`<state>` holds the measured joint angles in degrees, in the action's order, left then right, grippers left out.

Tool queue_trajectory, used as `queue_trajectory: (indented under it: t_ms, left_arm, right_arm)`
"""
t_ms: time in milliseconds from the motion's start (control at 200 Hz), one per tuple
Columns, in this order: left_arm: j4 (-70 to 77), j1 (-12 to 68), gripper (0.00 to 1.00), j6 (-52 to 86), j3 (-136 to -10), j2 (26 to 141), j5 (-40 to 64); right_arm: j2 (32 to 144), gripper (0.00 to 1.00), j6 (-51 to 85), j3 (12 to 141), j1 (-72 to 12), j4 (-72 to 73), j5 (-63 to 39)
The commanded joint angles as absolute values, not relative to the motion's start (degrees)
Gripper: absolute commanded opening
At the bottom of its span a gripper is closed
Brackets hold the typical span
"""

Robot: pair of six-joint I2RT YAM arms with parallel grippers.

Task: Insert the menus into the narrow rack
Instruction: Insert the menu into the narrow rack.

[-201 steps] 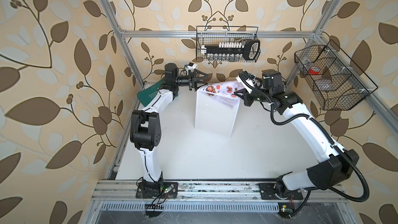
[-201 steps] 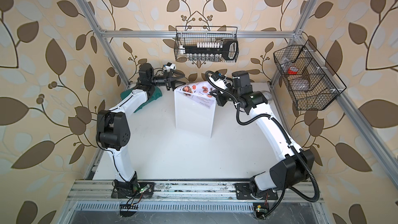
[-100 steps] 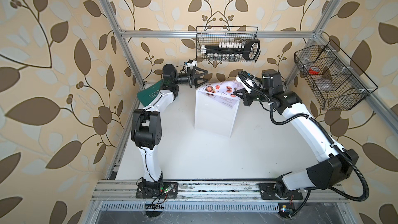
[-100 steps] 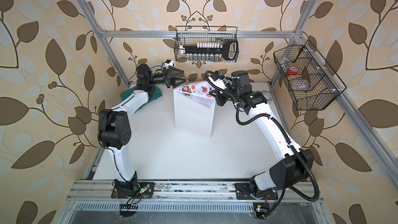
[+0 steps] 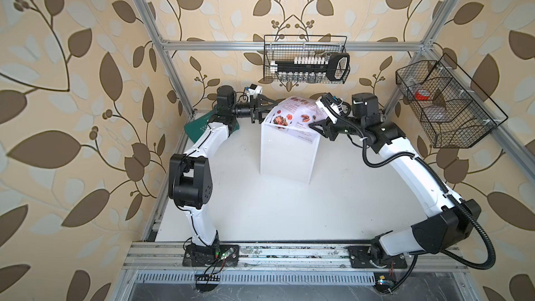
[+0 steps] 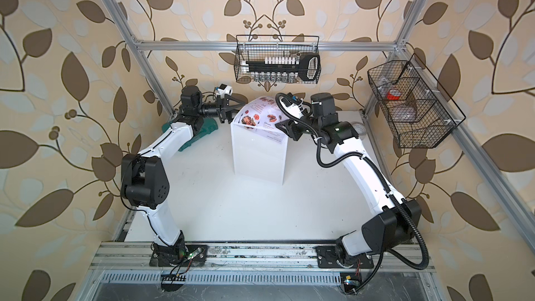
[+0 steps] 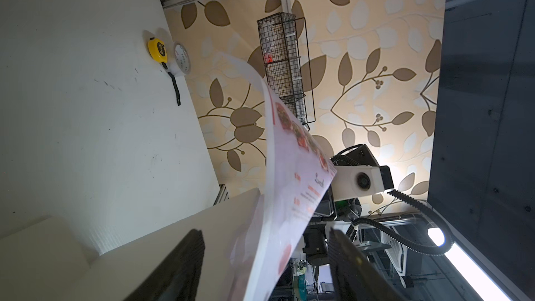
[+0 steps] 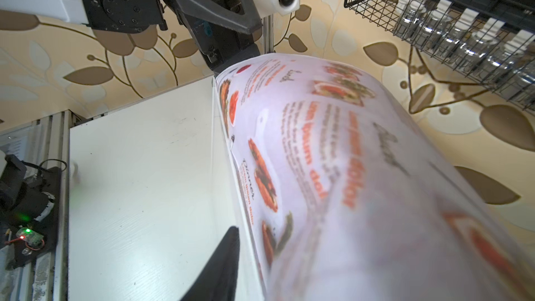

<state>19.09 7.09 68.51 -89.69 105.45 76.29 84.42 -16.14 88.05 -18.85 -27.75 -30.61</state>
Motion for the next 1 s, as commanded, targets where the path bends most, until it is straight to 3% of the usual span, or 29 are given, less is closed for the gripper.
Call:
queue_trajectory:
  t_ms: [0,400,595,680,825,995]
  left_arm:
    - [18.52,6.94,0.69,65.23,-89.23,102.13,77.43]
    - [17.99,6.98,0.68,63.54,-87.58,100.59,77.78]
    - [18.01,6.97,0.68,63.54,-89.28,100.79,77.87]
    - [18.34,6.94,0.68,64.02,-90.99,101.5,78.05]
    - [21.38,6.94,0.68,66.53,-93.22,102.72,78.18]
    - [25.13,6.94,0.68,69.28,-94.52,103.82,77.99]
  right_arm:
    - [84.99,0.51,-15.2,89.7,-19.15,-26.01,-33.24]
    - [82.98,0.65,-11.62,88.59,-18.82,-19.18,-34.02]
    - [82.88,0.65,-10.07,89.19,-18.81,-17.38,-34.28]
    - [83.18,0.53,-9.41,89.43,-18.72,-16.9,-34.6]
    - [83.8,0.24,-10.65,90.16,-18.72,-17.91,-35.33]
    - [84.42,0.07,-15.1,91.9,-18.63,-21.86,-35.0]
